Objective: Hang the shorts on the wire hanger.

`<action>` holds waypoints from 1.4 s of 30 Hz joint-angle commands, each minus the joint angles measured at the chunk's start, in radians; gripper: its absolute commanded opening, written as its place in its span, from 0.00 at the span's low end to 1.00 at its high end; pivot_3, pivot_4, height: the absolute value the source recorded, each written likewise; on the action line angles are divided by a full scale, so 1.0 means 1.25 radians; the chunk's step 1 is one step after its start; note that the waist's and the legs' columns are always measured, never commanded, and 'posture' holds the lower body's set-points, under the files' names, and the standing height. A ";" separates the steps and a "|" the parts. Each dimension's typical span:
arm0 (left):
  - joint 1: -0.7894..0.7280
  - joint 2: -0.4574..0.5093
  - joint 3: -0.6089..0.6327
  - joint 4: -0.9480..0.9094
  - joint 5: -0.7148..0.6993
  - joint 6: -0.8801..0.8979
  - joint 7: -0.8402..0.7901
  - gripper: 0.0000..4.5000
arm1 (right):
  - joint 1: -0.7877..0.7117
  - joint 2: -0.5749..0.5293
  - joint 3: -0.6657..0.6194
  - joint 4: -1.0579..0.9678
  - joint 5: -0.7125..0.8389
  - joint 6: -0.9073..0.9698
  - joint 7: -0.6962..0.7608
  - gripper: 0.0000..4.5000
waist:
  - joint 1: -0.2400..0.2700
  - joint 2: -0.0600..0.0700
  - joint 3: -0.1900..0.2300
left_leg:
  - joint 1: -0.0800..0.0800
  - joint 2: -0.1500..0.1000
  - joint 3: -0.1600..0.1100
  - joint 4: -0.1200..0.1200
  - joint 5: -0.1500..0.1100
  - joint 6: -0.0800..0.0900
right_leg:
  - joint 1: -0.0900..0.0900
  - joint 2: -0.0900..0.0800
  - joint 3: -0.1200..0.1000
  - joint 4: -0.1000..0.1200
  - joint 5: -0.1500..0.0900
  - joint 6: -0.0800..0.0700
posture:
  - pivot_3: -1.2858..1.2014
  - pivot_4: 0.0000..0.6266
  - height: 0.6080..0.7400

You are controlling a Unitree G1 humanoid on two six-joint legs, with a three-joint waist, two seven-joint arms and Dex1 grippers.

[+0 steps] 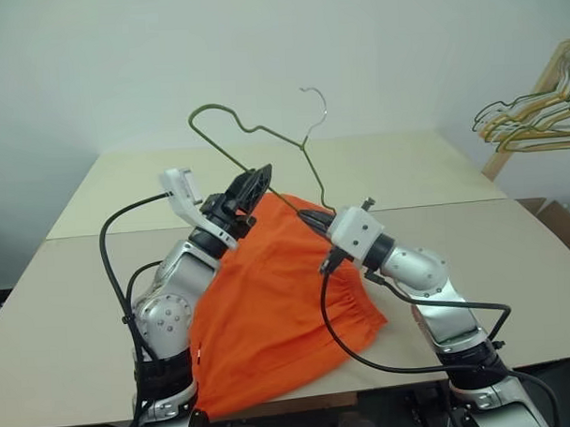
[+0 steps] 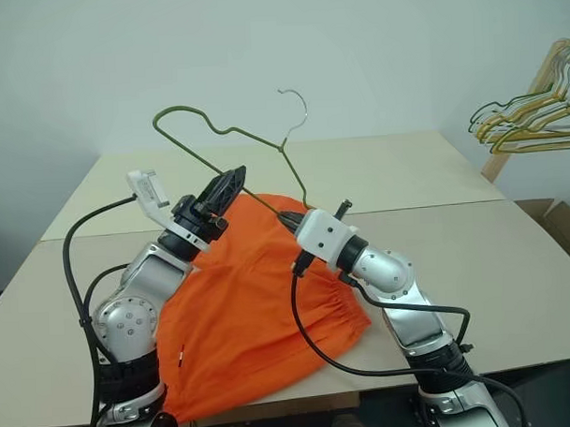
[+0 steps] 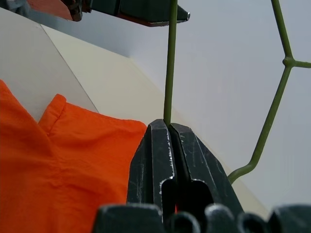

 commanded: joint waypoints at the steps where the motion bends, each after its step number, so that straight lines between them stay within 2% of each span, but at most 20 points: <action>1: -0.007 -0.006 0.001 -0.016 -0.009 -0.031 0.000 0.25 | -0.016 0.007 -0.008 -0.006 -0.017 -0.018 -0.019 0.00 | -0.001 0.000 0.000 | 0.000 0.000 0.000 0.000 0.000 0.000 | 0.000 0.000 0.000 0.000 0.000 0.000 | 0.53 0.00 1.00; 4: -0.003 -0.005 -0.004 -0.020 -0.004 -0.039 0.002 0.03 | -0.017 0.010 -0.009 -0.001 -0.033 -0.027 -0.024 0.00 | 0.000 0.000 0.000 | 0.000 0.000 0.000 0.000 0.000 0.000 | 0.000 0.000 0.000 0.000 0.000 0.000 | 0.53 0.00 1.00; 8: 0.010 -0.001 -0.017 -0.029 0.013 -0.056 -0.004 0.01 | -0.024 0.006 0.000 0.014 -0.058 -0.063 -0.018 0.00 | 0.000 0.000 0.000 | 0.000 0.000 0.000 0.000 0.000 0.000 | 0.000 0.000 0.000 0.000 0.000 0.000 | 0.53 0.00 1.00; 11: 0.019 0.011 -0.040 -0.048 0.047 -0.076 -0.016 0.00 | -0.026 -0.002 0.007 0.015 -0.070 -0.079 -0.007 0.16 | -0.001 0.000 0.000 | 0.000 0.000 0.000 0.000 0.000 0.000 | 0.000 0.000 0.000 0.000 0.000 0.000 | 0.53 0.00 1.00; 14: 0.024 0.016 -0.048 -0.048 0.061 -0.103 -0.038 0.00 | -0.026 0.001 0.006 0.019 -0.072 -0.087 -0.007 0.37 | 0.000 0.000 0.000 | 0.000 0.000 0.000 0.000 0.000 0.000 | 0.000 0.000 0.000 0.000 0.000 0.000 | 0.53 0.00 1.00; 17: 0.024 0.048 -0.045 -0.045 0.083 -0.122 -0.069 0.00 | -0.015 -0.004 -0.015 -0.003 -0.007 -0.045 0.035 0.61 | 0.000 0.000 0.000 | 0.000 0.000 0.000 0.000 0.000 0.000 | 0.000 0.000 0.000 0.000 0.000 0.000 | 0.53 0.00 1.00; 18: 0.022 0.070 -0.029 -0.049 0.065 -0.119 -0.090 0.00 | -0.012 -0.020 -0.045 -0.037 0.100 0.066 0.093 0.69 | 0.000 0.000 0.000 | 0.000 0.000 0.000 0.000 0.000 0.000 | 0.000 0.000 0.000 0.000 0.000 0.000 | 0.53 0.00 1.00; 22: 0.044 0.170 0.032 -0.078 -0.034 -0.108 -0.231 0.00 | -0.043 -0.107 -0.160 -0.088 0.426 0.389 0.242 0.69 | 0.000 -0.001 0.001 | 0.000 0.001 -0.002 0.000 -0.002 0.004 | 0.000 0.000 -0.001 0.000 0.000 0.000 | 0.53 0.00 1.00; 24: 0.067 0.219 0.068 -0.083 -0.090 -0.108 -0.320 0.00 | -0.073 -0.164 -0.211 -0.066 0.560 0.529 0.300 0.69 | -0.001 -0.001 0.001 | 0.000 0.001 -0.004 0.000 -0.003 0.006 | 0.000 0.000 -0.001 0.000 0.000 0.000 | 0.53 0.00 1.00; 26: 0.083 0.267 0.115 -0.071 -0.160 -0.098 -0.398 0.00 | -0.093 -0.228 -0.228 -0.022 0.639 0.614 0.385 0.69 | -0.001 -0.001 0.002 | 0.000 0.001 -0.004 0.000 -0.003 0.006 | 0.000 0.000 -0.001 -0.001 0.000 -0.001 | 0.53 0.00 1.00; 29: 0.083 0.313 0.162 -0.049 -0.254 -0.078 -0.467 0.00 | -0.114 -0.301 -0.181 0.031 0.644 0.639 0.497 0.69 | -0.001 -0.001 0.002 | 0.001 0.002 -0.002 0.000 -0.004 0.006 | 0.001 0.001 -0.003 -0.001 -0.001 -0.002 | 0.53 0.00 1.00; 32: 0.075 0.328 0.164 -0.044 -0.285 -0.075 -0.493 0.00 | -0.153 -0.316 -0.133 0.089 0.647 0.660 0.573 0.69 | -0.001 -0.002 0.002 | 0.002 0.002 -0.001 0.000 -0.004 0.007 | 0.004 0.001 -0.003 -0.001 -0.001 -0.002 | 0.53 0.00 1.00; 42: 0.072 0.286 0.100 -0.064 -0.267 -0.098 -0.472 0.00 | -0.244 -0.215 -0.062 0.205 0.577 0.620 0.587 0.69 | 0.001 -0.002 0.002 | 0.001 0.002 -0.002 0.000 -0.003 0.006 | 0.002 0.000 -0.003 0.000 -0.001 -0.001 | 0.54 0.00 1.00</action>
